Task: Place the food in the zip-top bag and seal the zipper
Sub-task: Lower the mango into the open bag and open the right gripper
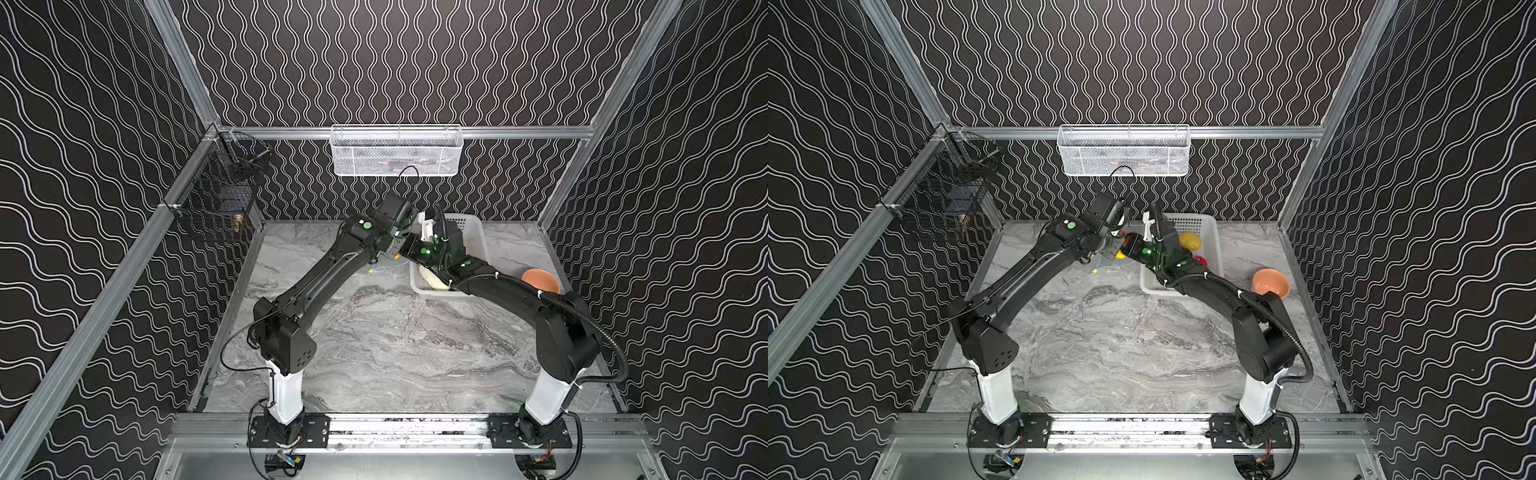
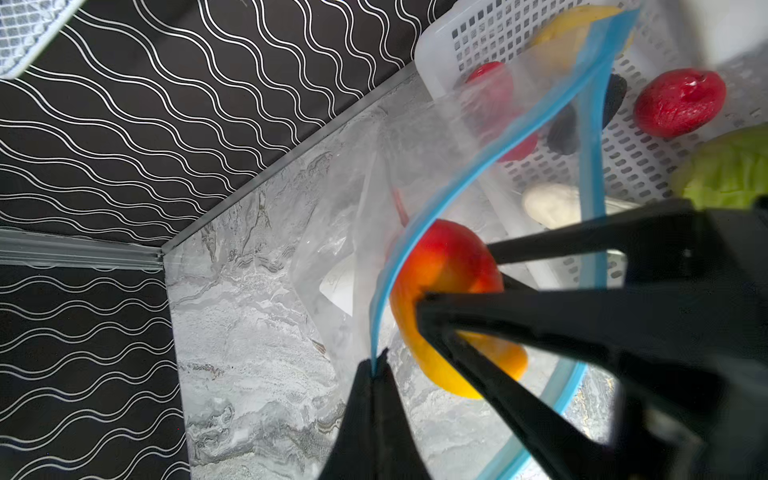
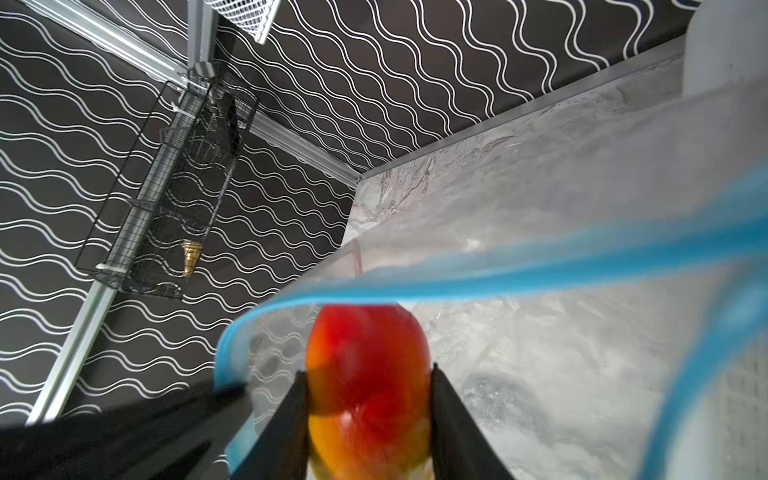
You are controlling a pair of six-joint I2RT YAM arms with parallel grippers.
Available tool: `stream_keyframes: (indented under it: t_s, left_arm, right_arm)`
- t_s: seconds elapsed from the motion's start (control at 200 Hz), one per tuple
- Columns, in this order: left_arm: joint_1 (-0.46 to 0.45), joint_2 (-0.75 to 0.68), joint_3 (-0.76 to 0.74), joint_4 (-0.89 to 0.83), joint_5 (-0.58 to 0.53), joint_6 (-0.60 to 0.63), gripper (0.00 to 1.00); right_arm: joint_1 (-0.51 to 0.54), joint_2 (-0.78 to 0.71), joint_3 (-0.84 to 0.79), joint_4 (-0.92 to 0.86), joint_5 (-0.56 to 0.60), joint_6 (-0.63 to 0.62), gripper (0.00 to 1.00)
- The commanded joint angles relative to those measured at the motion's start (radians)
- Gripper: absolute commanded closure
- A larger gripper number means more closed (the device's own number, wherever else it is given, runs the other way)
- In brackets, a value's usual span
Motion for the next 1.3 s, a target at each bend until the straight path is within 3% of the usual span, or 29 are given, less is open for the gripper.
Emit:
stream_keyframes:
  t_s: [0.0,0.115,0.3,0.53,0.606,0.841,1.121,1.291]
  left_arm:
    - [-0.001,-0.021,-0.002,-0.001,0.004,0.009,1.00]
    - [-0.001,-0.031,-0.013,0.007,-0.013,0.010,1.00]
    - [-0.001,-0.045,-0.028,0.017,-0.021,0.013,1.00]
    - [-0.001,-0.040,-0.024,0.015,-0.024,0.014,1.00]
    - [-0.001,-0.035,-0.022,0.012,-0.023,0.012,1.00]
    - [-0.001,-0.028,-0.011,0.008,-0.023,0.012,1.00]
    - [-0.001,-0.028,-0.013,0.010,-0.028,0.016,1.00]
    - [-0.001,-0.034,-0.022,0.014,-0.027,0.013,1.00]
  right_arm:
    - [0.005,0.023,0.033,-0.032,0.014,0.010,1.00]
    - [0.009,0.035,0.042,-0.028,0.028,0.018,0.97]
    - [0.011,0.045,0.063,-0.023,0.011,0.017,0.56]
    - [0.016,0.022,0.057,-0.029,0.015,0.001,0.40]
    - [0.016,0.018,0.063,-0.054,0.022,-0.006,0.30]
    - [0.016,-0.014,0.040,-0.070,0.032,-0.017,0.18]
    - [0.015,-0.095,0.021,-0.122,0.036,-0.052,0.13]
    - [0.004,-0.178,-0.077,-0.067,0.084,-0.096,0.09]
